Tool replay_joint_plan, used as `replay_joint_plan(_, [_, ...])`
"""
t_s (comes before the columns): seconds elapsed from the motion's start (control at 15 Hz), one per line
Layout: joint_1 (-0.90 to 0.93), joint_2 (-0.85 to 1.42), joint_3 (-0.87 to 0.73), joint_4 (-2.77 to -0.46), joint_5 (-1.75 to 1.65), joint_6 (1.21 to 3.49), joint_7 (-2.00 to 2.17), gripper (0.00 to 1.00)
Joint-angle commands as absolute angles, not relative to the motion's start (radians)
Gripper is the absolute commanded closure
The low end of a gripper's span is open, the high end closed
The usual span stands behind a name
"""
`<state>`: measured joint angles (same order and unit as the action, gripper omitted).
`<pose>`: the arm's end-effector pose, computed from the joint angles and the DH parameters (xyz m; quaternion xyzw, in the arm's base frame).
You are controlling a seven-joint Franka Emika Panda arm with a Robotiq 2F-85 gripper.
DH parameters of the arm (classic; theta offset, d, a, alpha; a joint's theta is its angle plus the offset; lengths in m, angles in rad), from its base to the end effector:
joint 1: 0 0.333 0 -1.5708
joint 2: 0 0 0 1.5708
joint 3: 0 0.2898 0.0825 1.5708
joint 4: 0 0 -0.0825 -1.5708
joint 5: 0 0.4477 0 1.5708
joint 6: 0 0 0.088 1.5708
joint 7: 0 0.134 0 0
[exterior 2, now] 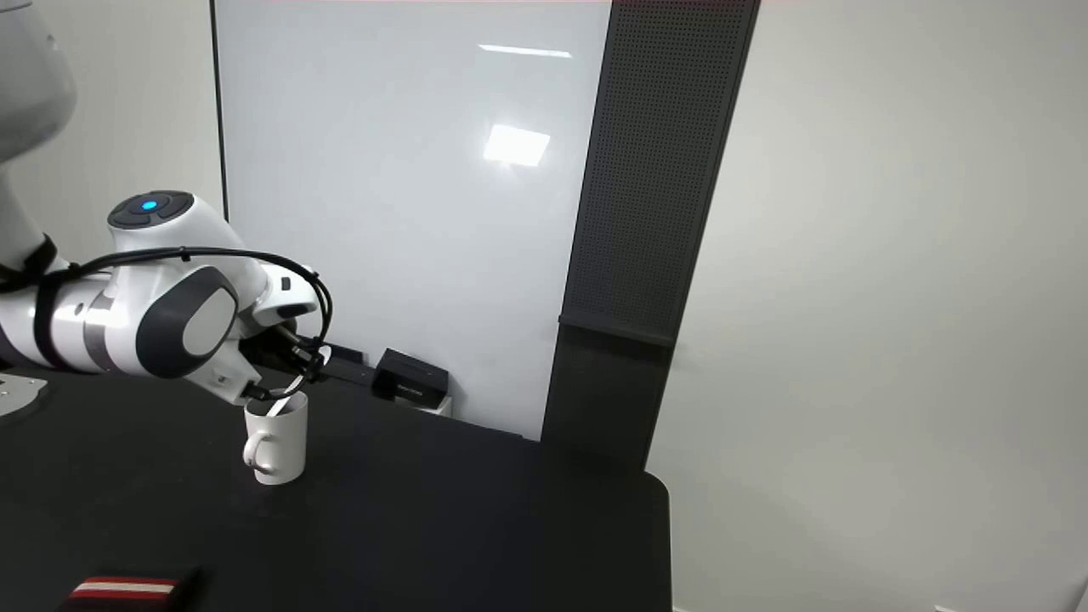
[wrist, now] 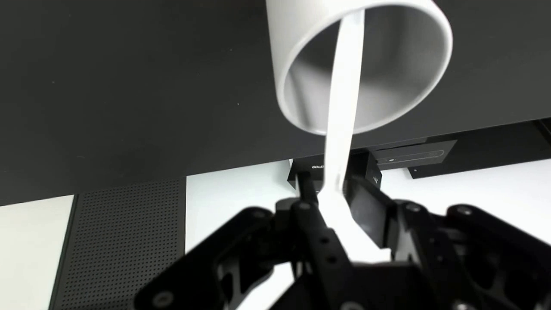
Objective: Put the spoon in the mug
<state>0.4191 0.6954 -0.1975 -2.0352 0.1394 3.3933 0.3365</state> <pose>0.6462 0.1265 0.0836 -0.9380 0.0813 -0.3336 0.0478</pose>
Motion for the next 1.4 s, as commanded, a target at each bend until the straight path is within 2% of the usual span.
replay_joint_plan(0.0, [0.461,0.714,-0.239,-2.030,0.158,3.382,0.337,0.46])
replay_joint_plan(0.47, [0.537,0.676,-0.339,-2.020,0.156,3.280,0.328,0.02])
replay_joint_plan(0.67, [0.622,0.638,-0.462,-2.017,0.115,3.035,0.304,0.00])
replay_joint_plan(0.8, [0.613,0.601,-0.471,-2.008,0.045,2.876,0.298,0.00])
replay_joint_plan(1.07, [0.437,0.490,-0.293,-1.975,-0.075,2.572,0.211,0.00])
replay_joint_plan(1.13, [0.453,0.538,-0.307,-1.981,-0.120,2.674,0.314,0.00])
replay_joint_plan(1.33, [0.399,0.520,-0.258,-1.980,-0.156,2.657,0.314,0.00])
